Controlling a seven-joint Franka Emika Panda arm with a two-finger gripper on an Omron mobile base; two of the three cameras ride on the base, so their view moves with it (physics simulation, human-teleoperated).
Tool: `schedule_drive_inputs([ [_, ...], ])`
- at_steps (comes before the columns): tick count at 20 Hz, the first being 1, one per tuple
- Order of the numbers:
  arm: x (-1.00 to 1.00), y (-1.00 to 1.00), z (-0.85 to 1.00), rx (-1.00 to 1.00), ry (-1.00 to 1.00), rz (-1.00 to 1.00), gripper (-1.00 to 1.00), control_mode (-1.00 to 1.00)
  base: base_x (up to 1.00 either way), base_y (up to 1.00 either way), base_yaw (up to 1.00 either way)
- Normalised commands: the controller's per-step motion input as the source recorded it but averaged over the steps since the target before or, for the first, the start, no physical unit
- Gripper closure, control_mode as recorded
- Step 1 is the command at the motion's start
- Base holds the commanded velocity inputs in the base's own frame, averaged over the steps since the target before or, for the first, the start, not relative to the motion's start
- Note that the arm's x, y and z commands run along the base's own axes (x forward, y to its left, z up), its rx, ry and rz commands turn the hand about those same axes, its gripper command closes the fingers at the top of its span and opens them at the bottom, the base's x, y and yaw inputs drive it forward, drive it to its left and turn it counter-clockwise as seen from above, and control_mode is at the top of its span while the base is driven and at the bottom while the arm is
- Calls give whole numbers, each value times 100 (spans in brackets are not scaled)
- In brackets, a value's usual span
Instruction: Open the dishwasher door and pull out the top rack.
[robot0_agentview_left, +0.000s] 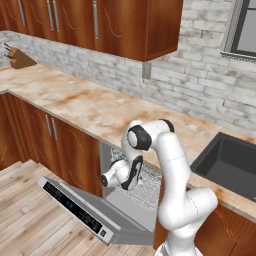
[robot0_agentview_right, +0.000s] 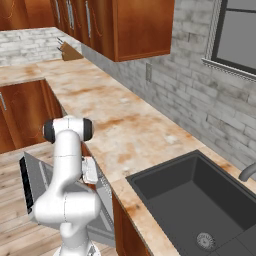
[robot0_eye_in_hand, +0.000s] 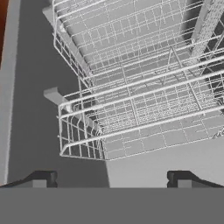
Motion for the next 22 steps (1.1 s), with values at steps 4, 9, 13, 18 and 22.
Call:
schedule_drive_inputs([
  [4,43,0,-1,1,-17,-13,-100,-100,0,0,0],
  [9,57,0,-22,0,-11,-13,-100,-100,0,0,0],
  [13,58,-3,-55,0,-6,-11,-100,-100,0,0,0],
  [18,22,0,-94,0,-7,-5,-100,-100,0,0,0],
  [22,38,0,-46,0,-17,-1,-100,-100,0,0,0],
])
